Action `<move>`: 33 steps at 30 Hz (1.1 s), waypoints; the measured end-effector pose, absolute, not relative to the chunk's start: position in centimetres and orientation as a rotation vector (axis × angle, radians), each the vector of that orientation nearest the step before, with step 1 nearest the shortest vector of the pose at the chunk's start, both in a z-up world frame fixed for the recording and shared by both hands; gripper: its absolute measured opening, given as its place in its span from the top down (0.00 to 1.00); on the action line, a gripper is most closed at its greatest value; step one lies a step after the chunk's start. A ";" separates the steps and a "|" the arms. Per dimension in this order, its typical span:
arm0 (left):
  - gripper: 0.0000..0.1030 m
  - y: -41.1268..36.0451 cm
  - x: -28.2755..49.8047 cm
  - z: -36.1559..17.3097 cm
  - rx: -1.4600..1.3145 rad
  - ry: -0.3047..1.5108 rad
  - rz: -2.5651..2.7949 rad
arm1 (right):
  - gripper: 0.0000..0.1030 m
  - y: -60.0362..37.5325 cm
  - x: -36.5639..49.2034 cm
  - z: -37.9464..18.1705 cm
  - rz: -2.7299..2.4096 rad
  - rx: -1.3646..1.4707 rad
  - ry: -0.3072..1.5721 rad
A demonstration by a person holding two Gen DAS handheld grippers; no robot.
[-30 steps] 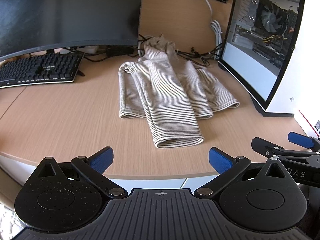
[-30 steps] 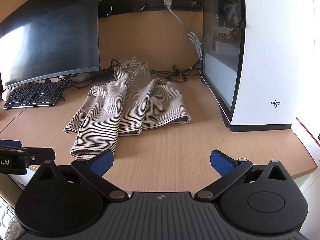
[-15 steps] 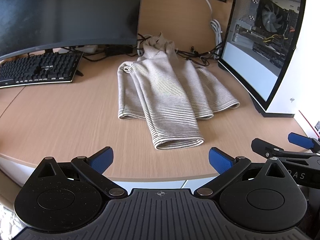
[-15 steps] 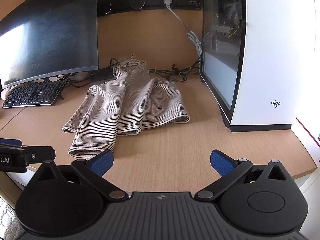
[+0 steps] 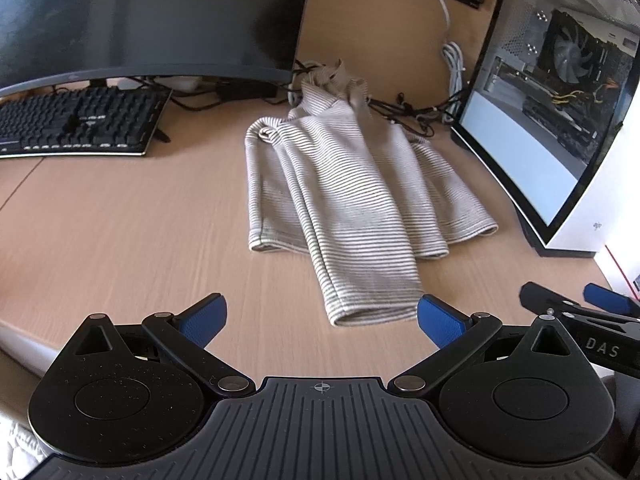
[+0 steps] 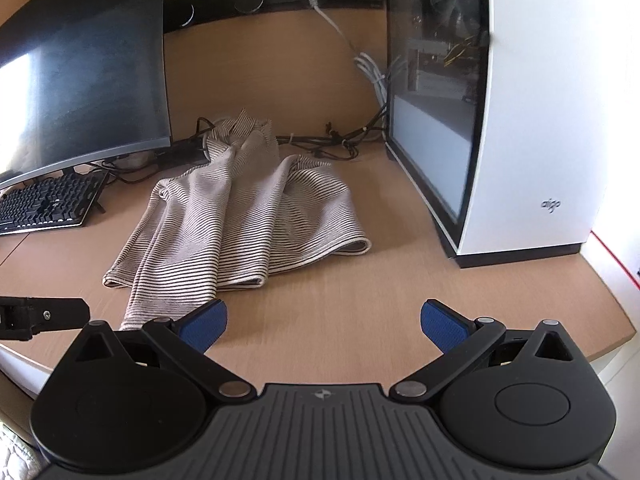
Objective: Fold clothes
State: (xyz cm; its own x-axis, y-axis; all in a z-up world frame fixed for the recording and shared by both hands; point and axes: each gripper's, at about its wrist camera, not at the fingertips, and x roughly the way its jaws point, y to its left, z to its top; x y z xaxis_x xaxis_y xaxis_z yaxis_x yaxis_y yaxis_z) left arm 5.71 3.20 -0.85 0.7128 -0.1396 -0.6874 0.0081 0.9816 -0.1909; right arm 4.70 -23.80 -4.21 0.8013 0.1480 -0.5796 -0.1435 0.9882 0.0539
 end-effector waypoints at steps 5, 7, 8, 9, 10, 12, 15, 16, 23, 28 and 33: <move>0.00 5.2 7.9 -1.3 -0.208 0.791 -0.139 | 0.00 -21.6 6.2 -4.6 0.133 0.022 0.667; 0.00 6.3 9.4 -1.6 -0.236 0.816 -0.178 | 0.00 -20.9 7.1 -4.6 0.115 0.054 0.694; 0.00 6.9 10.1 -1.6 -0.247 0.826 -0.200 | 0.00 -20.7 7.6 -4.4 0.103 0.077 0.701; 0.00 7.4 10.9 -1.6 -0.257 0.833 -0.224 | 0.00 -20.5 8.1 -4.2 0.087 0.101 0.702; 0.00 7.9 11.7 -1.6 -0.267 0.839 -0.248 | 0.00 -20.4 8.7 -3.9 0.067 0.124 0.701; 0.00 8.7 13.4 -1.6 -0.273 0.844 -0.294 | 0.00 -20.2 10.0 -3.2 0.014 0.162 0.699; 0.00 9.0 16.0 -1.5 -0.278 0.854 -0.364 | 0.00 -19.8 11.3 -2.4 -0.033 0.199 0.699; 0.00 8.9 16.7 -1.4 -0.275 0.855 -0.388 | 0.00 -19.6 11.6 -2.1 -0.043 0.210 0.697; 0.00 6.5 21.1 -1.8 -0.252 0.868 -0.491 | 0.00 -19.0 12.4 -0.9 -0.050 0.163 0.673; 0.00 5.0 23.9 -2.9 -0.243 0.903 -0.478 | 0.00 -21.2 14.8 -0.6 -0.025 0.177 0.688; 0.00 4.6 26.2 -3.9 -0.302 0.945 -0.369 | 0.00 -23.5 19.3 -1.7 0.054 0.234 0.736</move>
